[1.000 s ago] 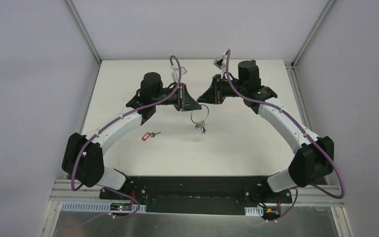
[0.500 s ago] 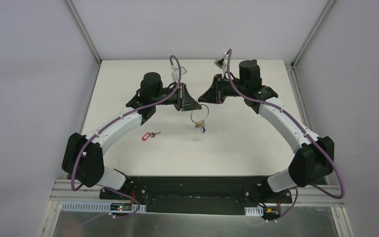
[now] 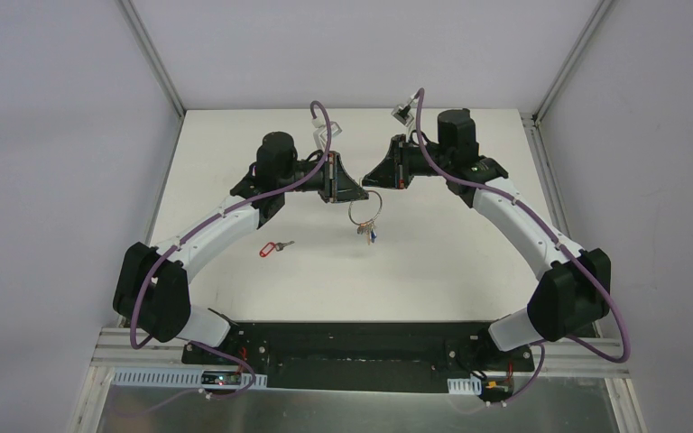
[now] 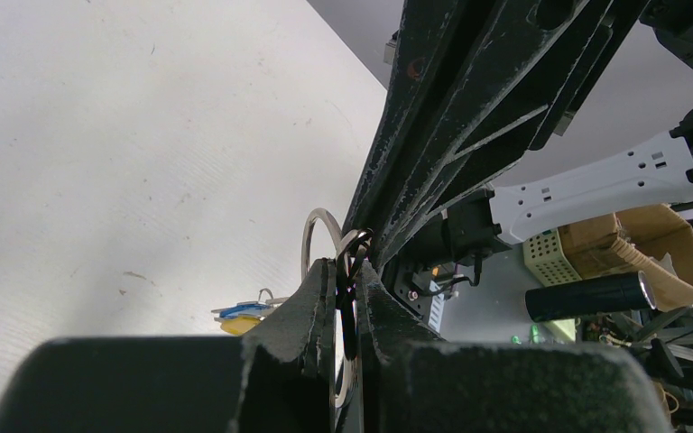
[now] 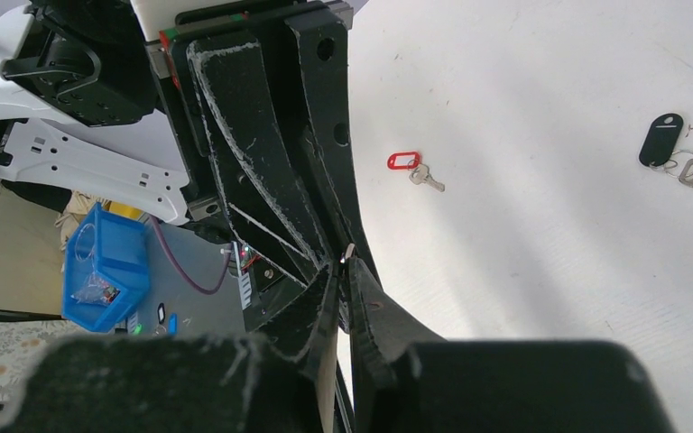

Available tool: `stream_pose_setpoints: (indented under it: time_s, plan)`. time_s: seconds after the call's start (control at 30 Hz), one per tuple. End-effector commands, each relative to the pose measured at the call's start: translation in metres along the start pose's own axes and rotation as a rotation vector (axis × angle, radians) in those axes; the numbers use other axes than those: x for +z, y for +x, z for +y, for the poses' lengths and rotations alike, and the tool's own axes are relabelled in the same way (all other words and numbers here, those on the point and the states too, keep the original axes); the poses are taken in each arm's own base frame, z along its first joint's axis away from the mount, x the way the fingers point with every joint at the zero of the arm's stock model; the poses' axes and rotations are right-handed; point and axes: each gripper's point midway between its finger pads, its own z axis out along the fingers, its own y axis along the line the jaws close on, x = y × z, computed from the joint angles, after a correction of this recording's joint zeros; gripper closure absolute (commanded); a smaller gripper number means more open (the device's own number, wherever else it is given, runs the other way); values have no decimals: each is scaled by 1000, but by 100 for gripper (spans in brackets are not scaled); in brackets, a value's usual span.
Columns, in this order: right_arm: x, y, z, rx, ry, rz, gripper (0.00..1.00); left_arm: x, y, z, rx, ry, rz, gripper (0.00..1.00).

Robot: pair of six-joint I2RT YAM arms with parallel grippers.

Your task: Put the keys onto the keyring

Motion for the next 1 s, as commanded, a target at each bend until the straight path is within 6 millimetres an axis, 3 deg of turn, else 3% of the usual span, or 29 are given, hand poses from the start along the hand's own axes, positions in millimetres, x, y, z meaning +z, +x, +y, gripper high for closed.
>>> stream_pose_setpoints:
  time_s: [0.0, 0.37, 0.67, 0.97]
  plan:
    - [0, -9, 4, -31, -27, -23, 91, 0, -23, -19, 94, 50, -53, 100]
    - [3, -9, 1, -60, -3, -15, 100, -1, -23, -21, 103, 53, -52, 100]
    - [-3, -8, 6, -161, -43, -1, 100, -7, -22, -30, 193, 71, -23, 99]
    - [-5, -7, 15, -195, -91, 2, 100, -16, -17, -34, 277, 66, -14, 66]
